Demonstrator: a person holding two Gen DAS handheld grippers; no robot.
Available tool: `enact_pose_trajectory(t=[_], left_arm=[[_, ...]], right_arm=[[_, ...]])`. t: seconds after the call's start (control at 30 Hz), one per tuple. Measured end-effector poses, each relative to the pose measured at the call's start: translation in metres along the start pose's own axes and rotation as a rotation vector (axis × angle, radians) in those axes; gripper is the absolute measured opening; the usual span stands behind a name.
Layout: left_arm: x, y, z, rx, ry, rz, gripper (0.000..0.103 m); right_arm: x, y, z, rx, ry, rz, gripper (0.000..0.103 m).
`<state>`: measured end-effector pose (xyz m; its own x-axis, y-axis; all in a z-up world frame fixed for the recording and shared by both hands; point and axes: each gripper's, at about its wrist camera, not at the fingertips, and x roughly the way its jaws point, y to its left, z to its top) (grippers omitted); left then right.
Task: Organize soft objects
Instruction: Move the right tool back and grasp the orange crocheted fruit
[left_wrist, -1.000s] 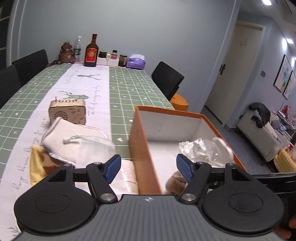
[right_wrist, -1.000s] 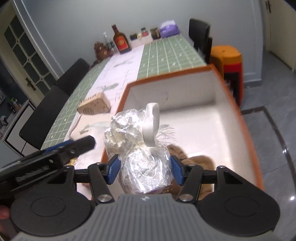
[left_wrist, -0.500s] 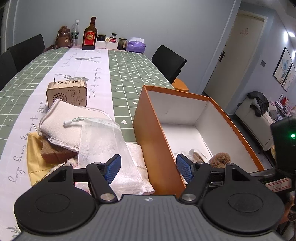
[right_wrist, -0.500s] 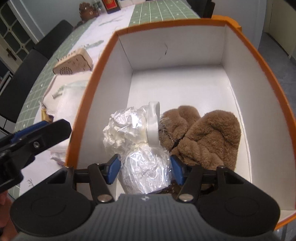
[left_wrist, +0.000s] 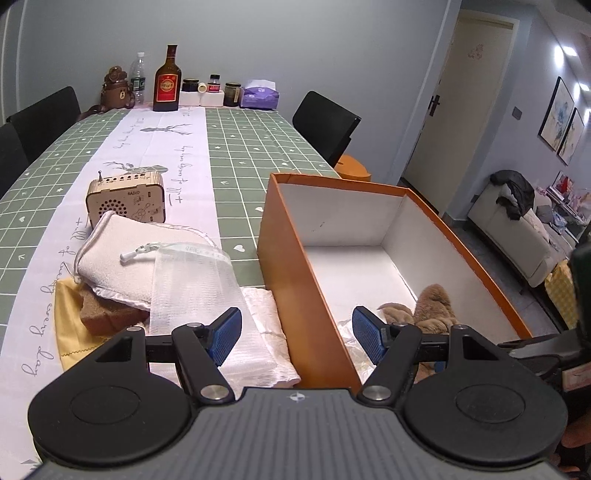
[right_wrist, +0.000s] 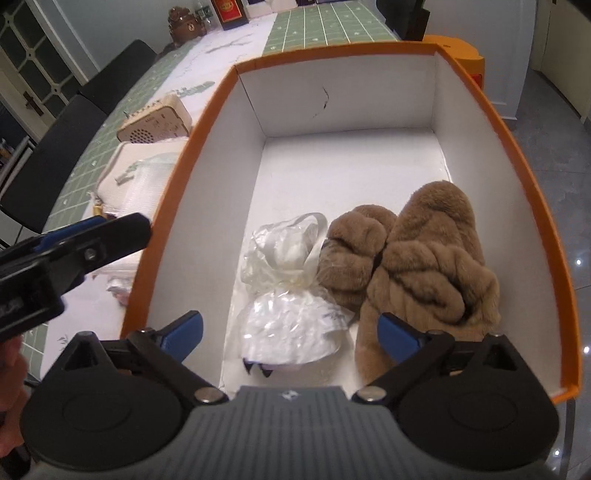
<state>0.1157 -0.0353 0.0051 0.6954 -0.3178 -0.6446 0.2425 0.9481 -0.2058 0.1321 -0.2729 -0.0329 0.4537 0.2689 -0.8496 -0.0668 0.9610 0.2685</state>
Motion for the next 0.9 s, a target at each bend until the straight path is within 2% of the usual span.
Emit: enact_pose_trajectory(t=[0.13, 0.27, 0.4, 0.5, 0.6, 0.73, 0.9], left_arm=[[-0.003, -0.002, 0.001, 0.013, -0.006, -0.002, 0.081], [-0.010, 0.002, 0.001, 0.020, -0.014, -0.008, 0.081], [-0.016, 0.008, -0.003, 0.030, -0.015, 0.027, 0.081], [-0.018, 0.015, -0.008, 0.030, -0.008, 0.043, 0.081], [-0.020, 0.026, -0.017, 0.012, 0.008, 0.056, 0.081], [-0.020, 0.037, -0.037, 0.036, 0.036, 0.050, 0.081], [-0.018, 0.042, -0.062, 0.099, 0.075, 0.054, 0.081]], right_arm=[[-0.030, 0.006, -0.015, -0.041, -0.107, -0.024, 0.099], [-0.065, 0.024, -0.037, -0.144, -0.245, -0.057, 0.099], [-0.089, 0.049, -0.060, -0.212, -0.363, -0.086, 0.097], [-0.093, 0.070, -0.080, -0.276, -0.365, -0.037, 0.096], [-0.084, 0.083, -0.099, -0.225, -0.317, -0.007, 0.093], [-0.061, 0.085, -0.119, -0.149, -0.277, -0.039, 0.090], [-0.032, 0.078, -0.127, -0.094, -0.225, -0.070, 0.087]])
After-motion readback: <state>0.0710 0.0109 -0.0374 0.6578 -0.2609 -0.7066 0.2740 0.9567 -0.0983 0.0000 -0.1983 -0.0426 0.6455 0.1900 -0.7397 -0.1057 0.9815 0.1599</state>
